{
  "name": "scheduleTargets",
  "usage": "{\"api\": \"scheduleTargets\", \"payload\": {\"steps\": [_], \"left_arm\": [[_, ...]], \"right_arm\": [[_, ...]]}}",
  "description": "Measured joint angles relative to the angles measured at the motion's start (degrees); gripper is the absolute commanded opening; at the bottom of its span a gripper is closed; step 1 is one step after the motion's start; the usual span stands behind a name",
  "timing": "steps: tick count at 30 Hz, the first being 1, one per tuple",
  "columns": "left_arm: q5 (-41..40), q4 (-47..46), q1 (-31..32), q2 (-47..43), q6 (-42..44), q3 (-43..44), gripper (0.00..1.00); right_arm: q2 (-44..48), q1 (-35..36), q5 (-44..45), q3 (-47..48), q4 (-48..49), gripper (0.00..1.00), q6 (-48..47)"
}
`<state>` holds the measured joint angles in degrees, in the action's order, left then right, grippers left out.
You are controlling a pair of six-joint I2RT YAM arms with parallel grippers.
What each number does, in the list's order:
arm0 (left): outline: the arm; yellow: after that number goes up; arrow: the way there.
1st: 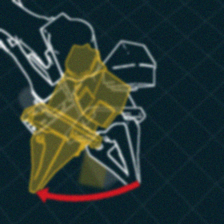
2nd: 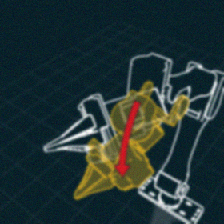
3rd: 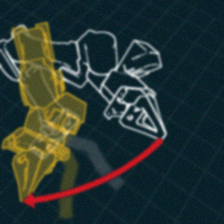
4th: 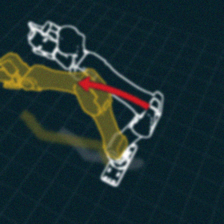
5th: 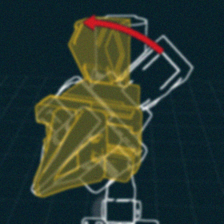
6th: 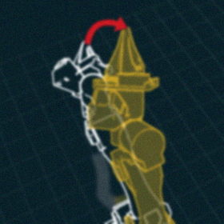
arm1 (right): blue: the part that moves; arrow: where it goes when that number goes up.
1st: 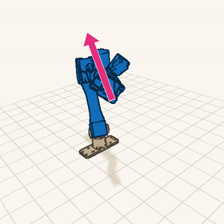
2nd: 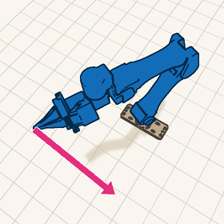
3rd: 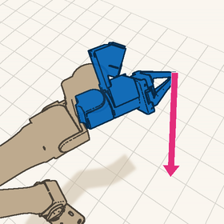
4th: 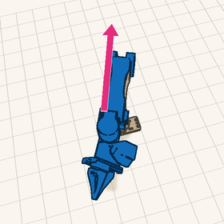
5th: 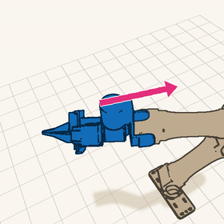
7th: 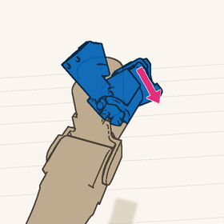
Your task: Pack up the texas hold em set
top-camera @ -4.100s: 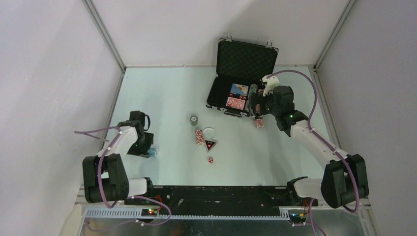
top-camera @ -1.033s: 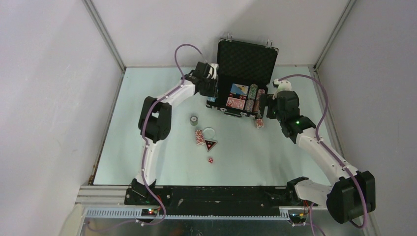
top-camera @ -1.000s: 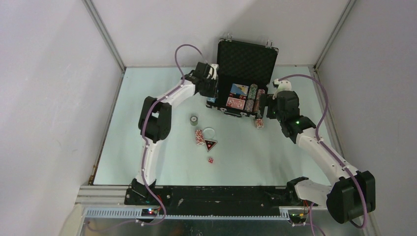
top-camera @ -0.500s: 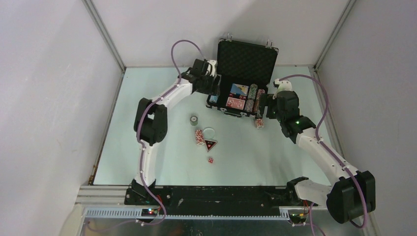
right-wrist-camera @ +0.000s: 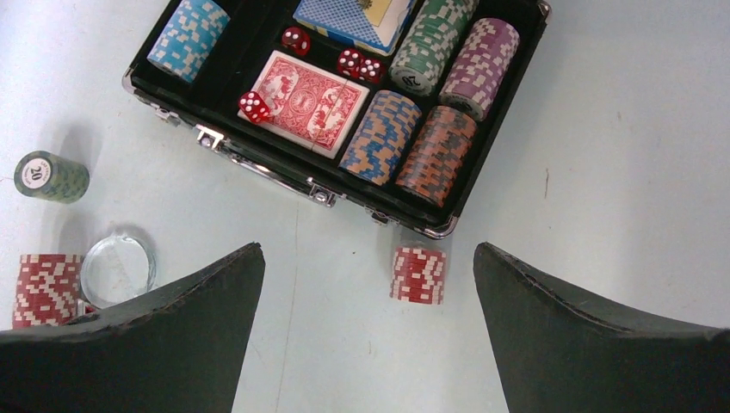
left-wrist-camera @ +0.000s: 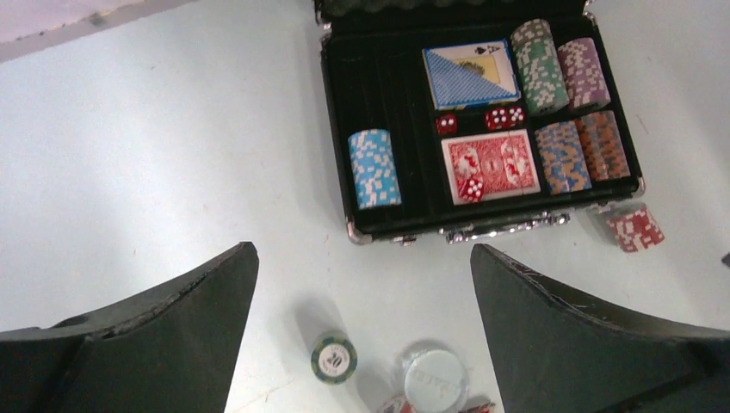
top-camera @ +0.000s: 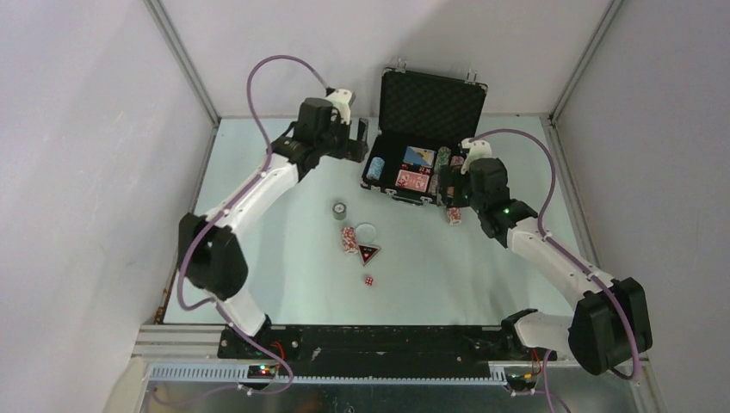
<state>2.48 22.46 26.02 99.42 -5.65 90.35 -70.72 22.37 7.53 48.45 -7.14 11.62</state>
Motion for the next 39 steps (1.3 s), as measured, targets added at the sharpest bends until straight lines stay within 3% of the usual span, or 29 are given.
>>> {"api": "scheduleTargets", "payload": {"steps": [5, 14, 21, 31, 39], "left_arm": [[-0.33, -4.37, -1.14, -7.48, 0.07, -10.51, 1.00], [0.28, -5.33, -1.40, -13.68, 0.63, -20.02, 1.00], [-0.50, -7.19, -1.46, -26.03, -0.44, -31.47, 1.00], [-10.95, -2.10, -1.81, -39.34, -3.06, -26.88, 1.00], [-5.92, -1.36, -9.81, -38.86, -6.73, -26.88, 1.00]], "right_arm": [[-0.13, 0.59, -0.81, 0.00, 0.72, 0.94, -0.02], [-0.13, 5.42, -0.76, -1.25, 2.84, 0.94, 1.05], [1.40, 5.95, -1.07, -8.48, 8.66, 0.99, 0.98], [4.63, 7.80, 5.35, -9.62, 10.29, 1.00, 7.58], [9.01, 9.18, 10.88, -5.60, 5.73, 1.00, 15.04]]}}
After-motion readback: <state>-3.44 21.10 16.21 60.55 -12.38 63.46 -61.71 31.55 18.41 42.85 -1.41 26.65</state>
